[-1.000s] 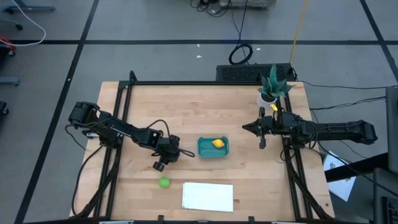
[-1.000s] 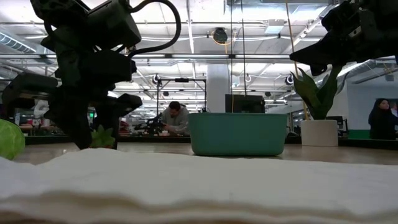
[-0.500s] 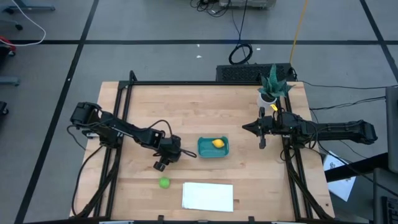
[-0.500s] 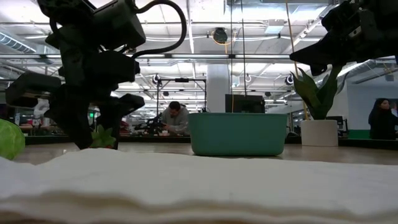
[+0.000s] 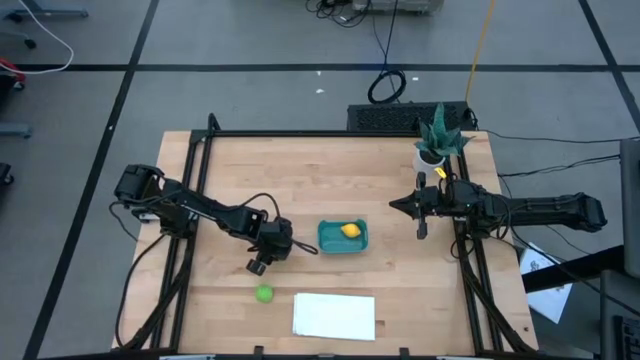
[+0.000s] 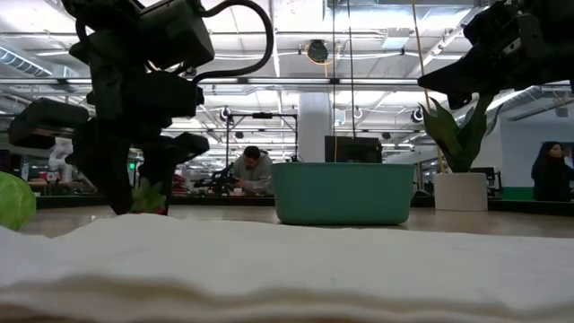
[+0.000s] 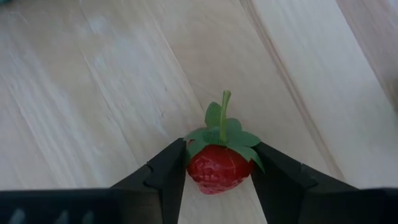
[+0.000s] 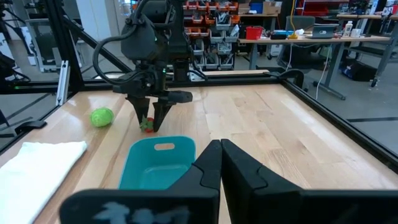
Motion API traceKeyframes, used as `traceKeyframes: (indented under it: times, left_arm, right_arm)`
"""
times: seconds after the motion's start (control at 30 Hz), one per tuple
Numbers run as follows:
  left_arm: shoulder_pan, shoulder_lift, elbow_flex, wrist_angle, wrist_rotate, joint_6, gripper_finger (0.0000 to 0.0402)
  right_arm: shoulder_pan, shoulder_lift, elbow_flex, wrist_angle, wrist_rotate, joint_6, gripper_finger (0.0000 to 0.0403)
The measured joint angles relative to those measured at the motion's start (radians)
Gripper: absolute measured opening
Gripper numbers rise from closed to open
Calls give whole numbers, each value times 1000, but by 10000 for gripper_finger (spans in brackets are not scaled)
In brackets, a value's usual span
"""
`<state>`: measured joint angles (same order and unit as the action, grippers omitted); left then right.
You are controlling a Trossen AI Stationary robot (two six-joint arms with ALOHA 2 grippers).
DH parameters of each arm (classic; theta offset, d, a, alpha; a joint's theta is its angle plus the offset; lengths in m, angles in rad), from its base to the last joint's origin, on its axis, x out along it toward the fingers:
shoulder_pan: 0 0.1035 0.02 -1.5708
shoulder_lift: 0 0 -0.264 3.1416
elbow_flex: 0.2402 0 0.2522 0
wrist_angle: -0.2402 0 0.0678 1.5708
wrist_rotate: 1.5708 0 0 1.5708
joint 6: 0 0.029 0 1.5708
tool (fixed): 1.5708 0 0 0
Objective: Pick and placing Produce into tupperware
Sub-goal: Put the red strawberry into the blue bin
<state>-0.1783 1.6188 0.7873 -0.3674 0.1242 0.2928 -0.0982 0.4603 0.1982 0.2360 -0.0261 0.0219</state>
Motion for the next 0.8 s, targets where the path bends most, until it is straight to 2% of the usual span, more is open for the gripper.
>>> traceKeyframes:
  times: [0.43,0.8]
  left_arm:
    - [0,-3,2,-5,3,0,170]
    - [1,-153,4,-12,-70,0,170]
  right_arm:
    - [0,0,0,0,0,0,0]
    - [0,0,0,8,0,0,0]
